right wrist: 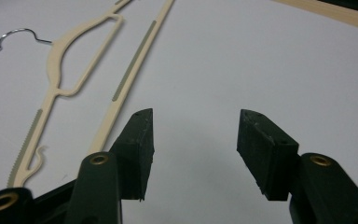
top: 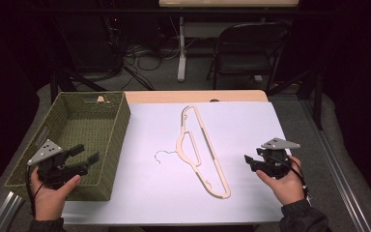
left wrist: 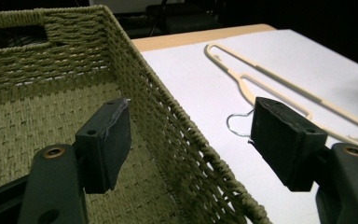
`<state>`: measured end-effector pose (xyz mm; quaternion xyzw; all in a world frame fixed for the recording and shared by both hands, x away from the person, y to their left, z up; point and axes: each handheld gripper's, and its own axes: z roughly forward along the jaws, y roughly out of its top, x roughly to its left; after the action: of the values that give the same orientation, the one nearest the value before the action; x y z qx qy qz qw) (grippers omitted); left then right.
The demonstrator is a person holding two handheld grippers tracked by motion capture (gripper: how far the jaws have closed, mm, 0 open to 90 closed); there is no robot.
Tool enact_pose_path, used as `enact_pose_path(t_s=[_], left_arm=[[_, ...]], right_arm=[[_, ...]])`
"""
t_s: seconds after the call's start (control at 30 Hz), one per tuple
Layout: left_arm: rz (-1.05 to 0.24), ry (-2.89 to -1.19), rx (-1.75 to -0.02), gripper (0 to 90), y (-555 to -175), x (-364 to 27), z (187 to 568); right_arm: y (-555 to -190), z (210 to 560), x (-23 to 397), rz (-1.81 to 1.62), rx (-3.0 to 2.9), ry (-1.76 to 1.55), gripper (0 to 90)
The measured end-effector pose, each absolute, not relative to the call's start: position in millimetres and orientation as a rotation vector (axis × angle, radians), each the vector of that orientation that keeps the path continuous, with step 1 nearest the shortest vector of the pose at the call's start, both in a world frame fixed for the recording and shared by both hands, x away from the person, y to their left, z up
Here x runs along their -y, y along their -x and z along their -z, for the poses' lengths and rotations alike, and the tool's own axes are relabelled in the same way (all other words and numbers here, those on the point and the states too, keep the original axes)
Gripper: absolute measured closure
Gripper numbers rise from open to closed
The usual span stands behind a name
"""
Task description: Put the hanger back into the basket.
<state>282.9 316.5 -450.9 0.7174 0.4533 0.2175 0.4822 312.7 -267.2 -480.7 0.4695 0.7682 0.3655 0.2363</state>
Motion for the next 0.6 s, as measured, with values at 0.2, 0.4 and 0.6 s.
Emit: enact_pose_path(t_s=[0.2,0.4,0.6], left_arm=[[-0.523,-1.756,-1.102,28.8,-283,-316,451],[-0.516,-1.765,-1.091,28.8,-282,-314,449],[-0.515,-1.764,-1.094,28.8,-282,-315,449]], right_arm=[[-327,458,253,-0.975,-2.213,-1.242,52.0],[-338,442,240,-0.947,-2.258,-1.223,51.7],[-352,428,225,-0.912,-2.289,-1.246,49.3]])
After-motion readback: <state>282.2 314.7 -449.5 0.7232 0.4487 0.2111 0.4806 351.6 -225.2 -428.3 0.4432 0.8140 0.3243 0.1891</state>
